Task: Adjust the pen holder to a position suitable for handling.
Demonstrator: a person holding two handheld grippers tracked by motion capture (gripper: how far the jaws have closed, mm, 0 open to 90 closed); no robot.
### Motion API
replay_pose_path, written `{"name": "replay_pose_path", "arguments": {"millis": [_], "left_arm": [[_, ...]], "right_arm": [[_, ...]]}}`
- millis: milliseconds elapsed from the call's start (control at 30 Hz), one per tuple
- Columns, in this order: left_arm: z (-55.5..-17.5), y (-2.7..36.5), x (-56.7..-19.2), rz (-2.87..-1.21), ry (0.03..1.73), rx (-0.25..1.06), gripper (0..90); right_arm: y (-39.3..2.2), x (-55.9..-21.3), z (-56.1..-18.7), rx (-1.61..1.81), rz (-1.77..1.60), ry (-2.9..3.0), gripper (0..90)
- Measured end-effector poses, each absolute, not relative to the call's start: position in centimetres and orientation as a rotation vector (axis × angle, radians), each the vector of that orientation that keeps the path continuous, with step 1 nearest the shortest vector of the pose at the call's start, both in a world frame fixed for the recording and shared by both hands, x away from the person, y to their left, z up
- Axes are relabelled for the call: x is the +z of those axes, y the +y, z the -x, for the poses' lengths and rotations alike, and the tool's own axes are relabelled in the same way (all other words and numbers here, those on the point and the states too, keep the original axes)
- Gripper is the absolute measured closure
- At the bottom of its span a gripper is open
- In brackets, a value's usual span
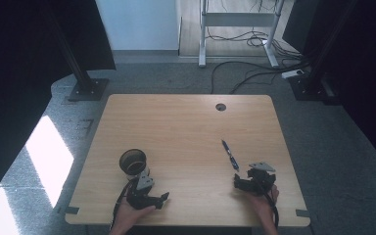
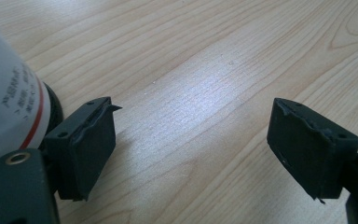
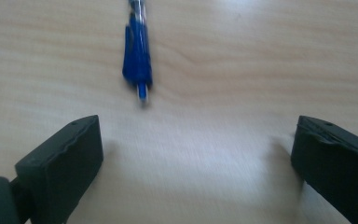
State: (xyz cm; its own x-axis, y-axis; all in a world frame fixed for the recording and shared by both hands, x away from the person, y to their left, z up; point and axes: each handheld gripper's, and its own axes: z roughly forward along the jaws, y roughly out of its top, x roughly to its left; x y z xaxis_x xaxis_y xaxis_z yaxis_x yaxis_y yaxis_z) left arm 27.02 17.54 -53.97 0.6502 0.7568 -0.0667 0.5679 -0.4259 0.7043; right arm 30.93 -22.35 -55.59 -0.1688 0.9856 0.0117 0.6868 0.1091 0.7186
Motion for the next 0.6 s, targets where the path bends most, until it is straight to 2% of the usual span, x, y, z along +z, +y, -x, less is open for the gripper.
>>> {"name": "replay_pose_path", "arguments": {"millis": [167,600], "left_arm": [[-27.0,17.1,-54.1,-2.163,1.013,0.336,15.7],[-27.1,17.2,-54.0,-2.153,1.017,0.33,15.7]], "right_arm": [[-23.6,-55.6,-29.4,0.829,-1.619,1.916,2.5],[-23.8,-55.6,-29.2,0.832,-1.622,1.904,5.6]]}}
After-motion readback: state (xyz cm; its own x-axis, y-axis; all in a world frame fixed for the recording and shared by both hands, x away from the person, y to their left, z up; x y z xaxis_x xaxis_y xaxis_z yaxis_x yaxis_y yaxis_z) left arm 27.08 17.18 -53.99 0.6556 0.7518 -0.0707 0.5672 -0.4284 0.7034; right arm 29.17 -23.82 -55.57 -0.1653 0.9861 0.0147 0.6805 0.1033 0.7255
